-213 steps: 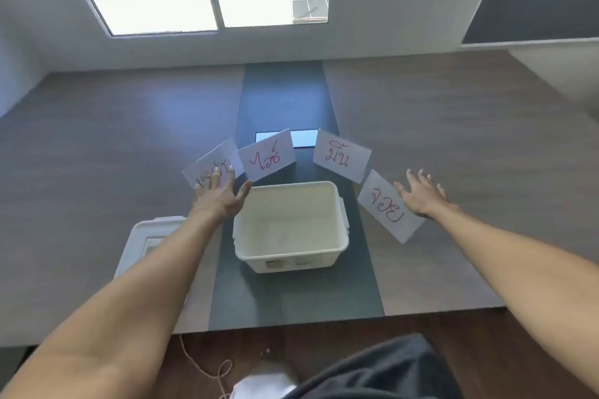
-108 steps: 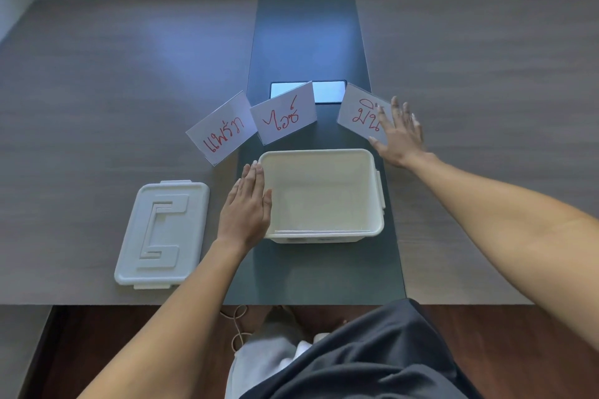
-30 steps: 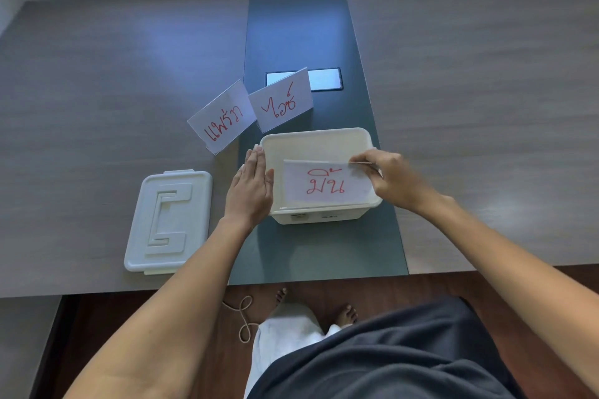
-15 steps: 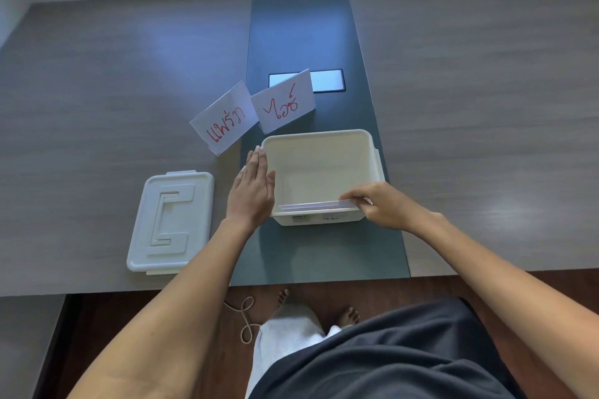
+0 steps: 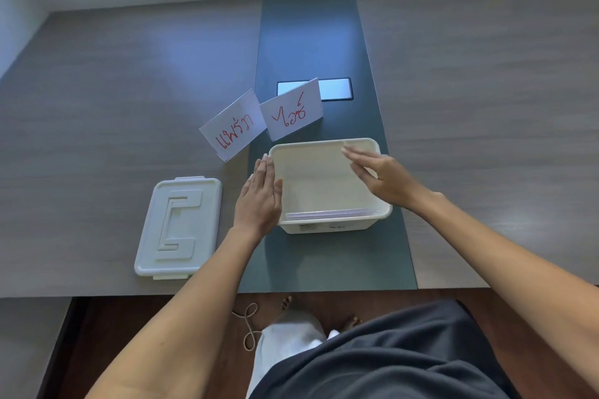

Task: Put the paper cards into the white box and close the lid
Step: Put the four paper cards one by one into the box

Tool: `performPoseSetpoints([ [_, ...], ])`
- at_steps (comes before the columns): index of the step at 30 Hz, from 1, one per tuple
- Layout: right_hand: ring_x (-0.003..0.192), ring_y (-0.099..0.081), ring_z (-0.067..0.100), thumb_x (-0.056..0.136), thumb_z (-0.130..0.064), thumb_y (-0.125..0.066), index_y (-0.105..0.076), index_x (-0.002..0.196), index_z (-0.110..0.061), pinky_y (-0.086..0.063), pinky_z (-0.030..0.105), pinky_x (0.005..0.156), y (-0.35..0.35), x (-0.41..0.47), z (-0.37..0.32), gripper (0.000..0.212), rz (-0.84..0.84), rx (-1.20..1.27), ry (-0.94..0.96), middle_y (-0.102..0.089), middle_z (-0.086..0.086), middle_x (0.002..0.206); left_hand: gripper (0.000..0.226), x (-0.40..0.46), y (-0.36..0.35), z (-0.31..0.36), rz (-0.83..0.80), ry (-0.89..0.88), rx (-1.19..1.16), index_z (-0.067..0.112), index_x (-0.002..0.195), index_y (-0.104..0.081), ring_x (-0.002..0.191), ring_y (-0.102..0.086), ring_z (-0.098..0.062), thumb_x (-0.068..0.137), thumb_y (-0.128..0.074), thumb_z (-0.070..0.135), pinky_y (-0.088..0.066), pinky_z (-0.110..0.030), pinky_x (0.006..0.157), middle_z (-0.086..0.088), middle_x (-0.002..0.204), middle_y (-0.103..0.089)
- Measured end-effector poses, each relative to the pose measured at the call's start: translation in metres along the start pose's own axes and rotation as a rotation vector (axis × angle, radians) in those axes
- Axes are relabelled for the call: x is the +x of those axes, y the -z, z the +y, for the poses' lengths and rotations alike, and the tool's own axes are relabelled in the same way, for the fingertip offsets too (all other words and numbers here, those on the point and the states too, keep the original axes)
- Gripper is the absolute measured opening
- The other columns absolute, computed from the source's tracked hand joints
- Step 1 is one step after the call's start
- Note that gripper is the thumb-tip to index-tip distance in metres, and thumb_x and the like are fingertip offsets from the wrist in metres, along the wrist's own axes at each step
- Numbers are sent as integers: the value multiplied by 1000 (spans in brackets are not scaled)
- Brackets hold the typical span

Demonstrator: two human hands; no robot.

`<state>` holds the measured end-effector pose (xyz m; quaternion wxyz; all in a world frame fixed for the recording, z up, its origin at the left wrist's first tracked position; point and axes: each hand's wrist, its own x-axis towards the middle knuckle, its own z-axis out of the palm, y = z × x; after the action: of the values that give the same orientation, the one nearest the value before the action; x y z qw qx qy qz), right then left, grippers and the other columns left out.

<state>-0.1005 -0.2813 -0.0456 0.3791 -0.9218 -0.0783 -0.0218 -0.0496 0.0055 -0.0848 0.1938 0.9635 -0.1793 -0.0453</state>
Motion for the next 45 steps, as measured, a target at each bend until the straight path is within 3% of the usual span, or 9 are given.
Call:
performPoseSetpoints([
  [5,150,-23,20,104,-30,-44,-39,150,-19,-22,39,122,2,56,9,48,-5,-210,31,-26,2,162,60,6,1,-10,10,18,19,13,158,-6,153,-3,-12,105,-15,39,-14,-35,124,2,167,-5],
  [16,154,-1,26,105,-41,-33,-20,157,-25,-6,44,123,5,144,6,56,-157,-530,5,-2,4,167,67,-2,-4,0,5,-2,-1,16,158,-4,153,-2,-9,99,-2,46,-14,-33,124,4,167,-3],
  [28,150,21,29,102,-45,-37,7,157,-27,9,47,120,-10,226,8,72,-375,-609,-197,26,6,162,62,-2,-1,1,31,-1,11,15,158,-6,153,-3,-9,102,-6,42,-12,-29,123,2,167,-7],
  [33,150,21,30,102,-43,-39,7,157,-24,10,48,121,-20,243,8,74,-384,-667,-154,22,9,163,60,-2,-4,-1,40,-11,17,15,158,-7,153,-2,-9,103,-8,40,-10,-28,123,2,167,-6],
  [38,151,17,33,105,-39,-28,3,158,-21,9,49,120,-31,248,14,63,-466,-738,-188,15,13,165,57,-2,-5,-1,38,0,10,16,158,-5,153,0,-8,106,-14,36,-7,-26,123,4,167,-5],
  [45,150,-8,36,99,-11,-44,-19,154,-19,-1,48,121,-34,258,13,60,-339,-770,-132,-21,19,156,59,-2,-5,-2,14,2,16,16,158,-2,153,0,-8,104,-11,39,-11,-29,124,3,167,-2],
])
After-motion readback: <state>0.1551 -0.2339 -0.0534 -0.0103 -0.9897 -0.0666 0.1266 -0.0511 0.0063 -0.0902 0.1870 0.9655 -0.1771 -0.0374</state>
